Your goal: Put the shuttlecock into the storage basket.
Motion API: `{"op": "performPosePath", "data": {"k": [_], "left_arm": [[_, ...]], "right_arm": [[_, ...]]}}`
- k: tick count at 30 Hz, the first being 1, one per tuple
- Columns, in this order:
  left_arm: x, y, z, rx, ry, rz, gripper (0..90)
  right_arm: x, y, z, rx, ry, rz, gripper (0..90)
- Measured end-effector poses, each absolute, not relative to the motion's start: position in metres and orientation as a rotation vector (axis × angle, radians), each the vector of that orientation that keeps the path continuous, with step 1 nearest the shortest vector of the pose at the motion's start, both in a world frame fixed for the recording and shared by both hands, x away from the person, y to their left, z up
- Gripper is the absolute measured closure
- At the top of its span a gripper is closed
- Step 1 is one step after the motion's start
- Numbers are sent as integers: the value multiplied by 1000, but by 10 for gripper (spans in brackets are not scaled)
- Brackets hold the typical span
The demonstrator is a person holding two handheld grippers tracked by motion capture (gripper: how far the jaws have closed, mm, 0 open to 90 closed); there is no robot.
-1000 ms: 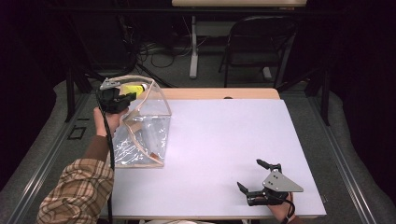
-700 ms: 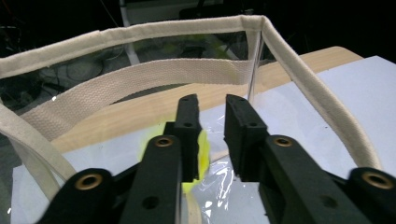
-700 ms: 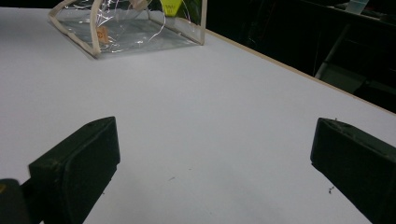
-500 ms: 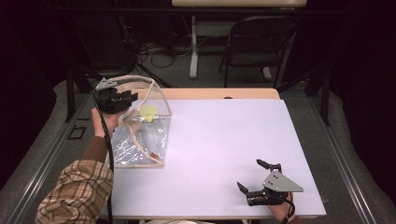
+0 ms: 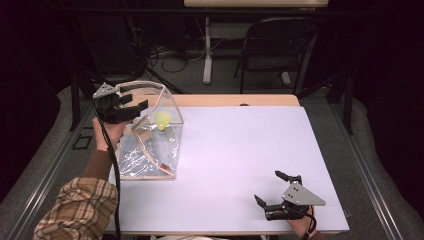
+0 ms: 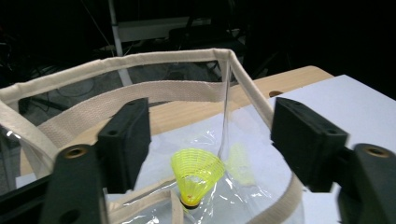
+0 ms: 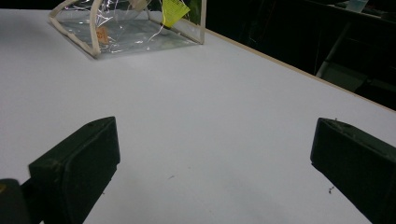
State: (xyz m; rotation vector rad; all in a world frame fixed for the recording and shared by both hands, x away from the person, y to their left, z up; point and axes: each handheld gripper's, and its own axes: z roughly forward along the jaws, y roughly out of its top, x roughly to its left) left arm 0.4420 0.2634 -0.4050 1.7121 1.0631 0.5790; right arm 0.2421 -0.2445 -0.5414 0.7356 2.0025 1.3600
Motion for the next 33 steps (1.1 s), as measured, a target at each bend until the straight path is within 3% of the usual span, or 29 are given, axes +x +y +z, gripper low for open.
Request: {"op": "performPosePath", "data": {"k": [5, 14, 33], "left_arm": [[431, 265, -398, 1697, 1045, 577, 165], [405, 262, -388, 1703, 989, 616, 88], [368, 250, -397, 1748, 914, 623, 21]], "right_arm": [[243, -245, -542, 739, 2003, 1366, 9], [240, -246, -541, 741, 1998, 1366, 9], [240, -242, -541, 743, 2004, 1349, 9]]}}
